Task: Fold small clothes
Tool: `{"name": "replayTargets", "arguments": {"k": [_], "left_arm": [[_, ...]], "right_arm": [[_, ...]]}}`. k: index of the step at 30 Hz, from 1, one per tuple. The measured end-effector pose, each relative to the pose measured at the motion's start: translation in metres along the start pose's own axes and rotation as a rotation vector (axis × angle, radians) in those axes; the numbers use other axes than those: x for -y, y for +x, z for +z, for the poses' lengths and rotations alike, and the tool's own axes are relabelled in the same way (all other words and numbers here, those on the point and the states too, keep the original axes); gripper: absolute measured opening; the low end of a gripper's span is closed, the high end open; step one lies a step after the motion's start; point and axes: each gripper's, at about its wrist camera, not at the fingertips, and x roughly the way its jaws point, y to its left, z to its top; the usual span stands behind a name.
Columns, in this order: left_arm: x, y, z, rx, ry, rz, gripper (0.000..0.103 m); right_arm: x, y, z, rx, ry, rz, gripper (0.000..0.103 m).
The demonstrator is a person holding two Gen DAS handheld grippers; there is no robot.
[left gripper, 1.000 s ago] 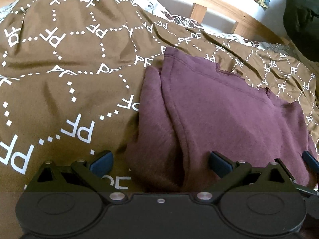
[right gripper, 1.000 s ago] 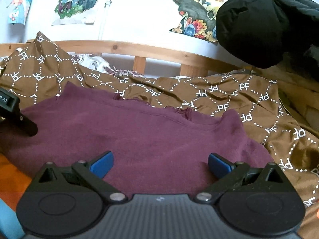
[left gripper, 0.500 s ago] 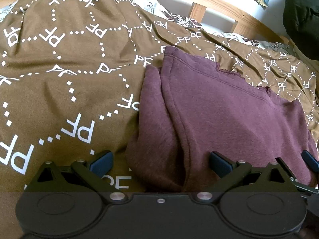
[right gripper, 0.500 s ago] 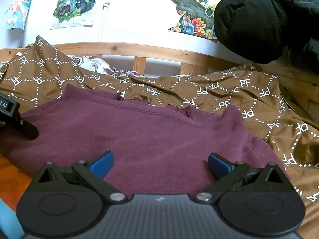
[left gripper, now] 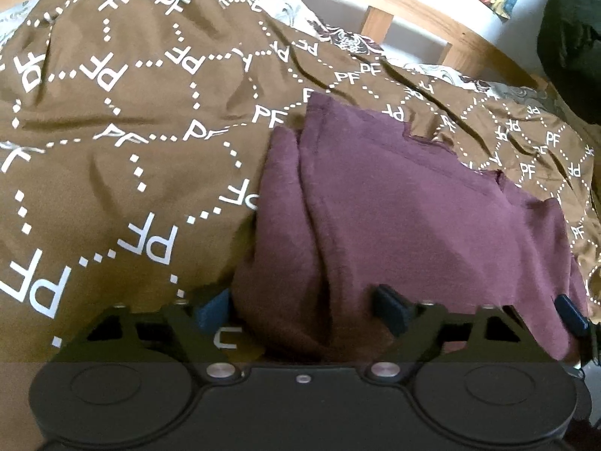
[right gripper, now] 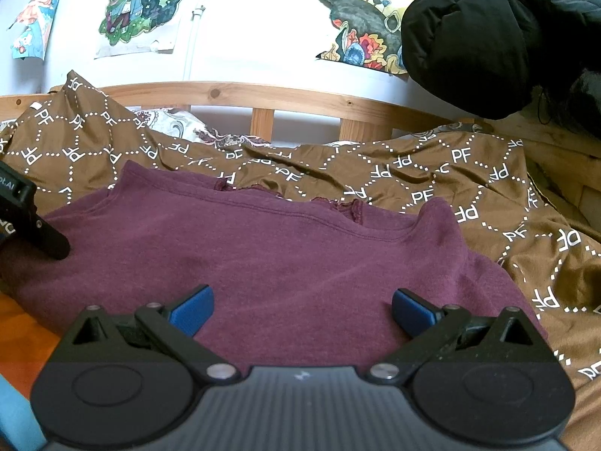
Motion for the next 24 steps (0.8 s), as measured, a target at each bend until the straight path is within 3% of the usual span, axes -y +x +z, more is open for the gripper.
{"name": "replayTargets", "arguments": {"k": [4, 6, 7, 9, 12, 19, 24], "left_arm": [[0.012, -0.007, -0.002, 0.026, 0.082, 0.047, 0.066], [0.016, -0.009, -0.002, 0.033, 0.102, 0.060, 0.050], [0.017, -0.010, -0.001, 0.036, 0.100, 0.060, 0.046], [0.020, -0.013, 0.001, 0.038, 0.086, 0.074, 0.032], [0.026, -0.018, 0.010, 0.040, 0.065, 0.101, 0.020], [0.063, -0.039, 0.030, 0.093, 0.112, 0.096, 0.014], [0.105, -0.053, 0.046, 0.131, 0.183, 0.014, 0.014]], "right_arm": [[0.007, -0.007, 0.007, -0.011, -0.001, 0.043, 0.103], [0.015, -0.019, 0.011, 0.032, -0.008, 0.086, 0.103], [0.018, -0.023, 0.013, 0.049, -0.015, 0.092, 0.103], [0.021, -0.028, 0.021, 0.041, -0.050, 0.080, 0.103], [0.025, -0.032, 0.036, 0.007, -0.119, 0.031, 0.103], [0.050, -0.061, 0.050, -0.014, -0.286, 0.044, 0.103], [0.077, -0.062, 0.038, -0.015, -0.171, -0.067, 0.103]]}}
